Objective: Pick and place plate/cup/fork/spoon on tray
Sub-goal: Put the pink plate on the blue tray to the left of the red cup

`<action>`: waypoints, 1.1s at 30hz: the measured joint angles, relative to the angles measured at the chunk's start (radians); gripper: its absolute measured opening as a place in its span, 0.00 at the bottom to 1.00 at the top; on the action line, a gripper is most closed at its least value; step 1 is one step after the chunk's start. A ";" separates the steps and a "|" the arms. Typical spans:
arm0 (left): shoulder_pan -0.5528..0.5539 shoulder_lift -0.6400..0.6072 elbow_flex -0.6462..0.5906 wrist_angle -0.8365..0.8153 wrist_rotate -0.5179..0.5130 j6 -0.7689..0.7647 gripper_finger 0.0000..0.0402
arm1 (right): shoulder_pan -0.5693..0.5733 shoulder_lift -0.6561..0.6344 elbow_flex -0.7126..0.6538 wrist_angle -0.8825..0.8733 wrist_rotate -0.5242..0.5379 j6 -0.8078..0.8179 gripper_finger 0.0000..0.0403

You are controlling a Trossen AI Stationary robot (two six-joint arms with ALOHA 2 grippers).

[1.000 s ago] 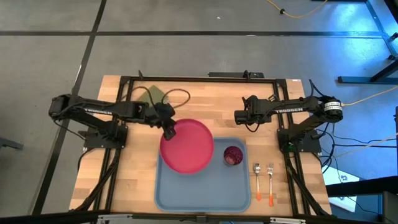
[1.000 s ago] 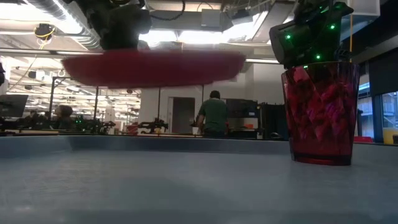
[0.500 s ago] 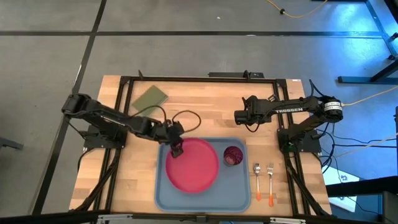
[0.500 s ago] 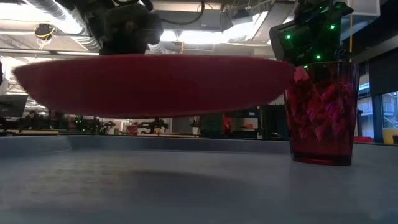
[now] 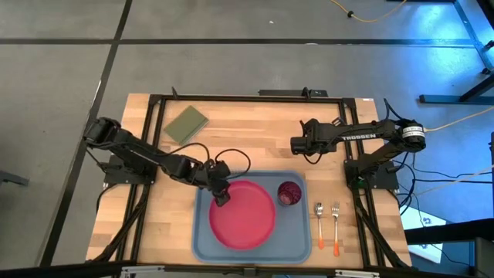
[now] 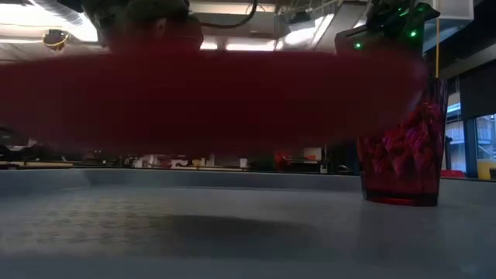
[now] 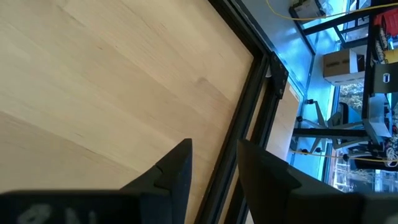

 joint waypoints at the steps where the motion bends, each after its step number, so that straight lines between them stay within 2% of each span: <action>1: -0.005 0.000 0.000 0.011 0.002 -0.003 0.01 | 0.000 0.000 0.000 0.000 0.000 0.000 0.33; 13: -0.050 0.072 0.001 0.063 -0.021 -0.063 0.01 | 0.000 0.000 0.000 0.013 0.000 -0.001 0.33; 33: -0.058 0.078 0.000 0.065 -0.019 -0.060 0.02 | 0.000 0.000 0.000 0.023 0.000 -0.004 0.33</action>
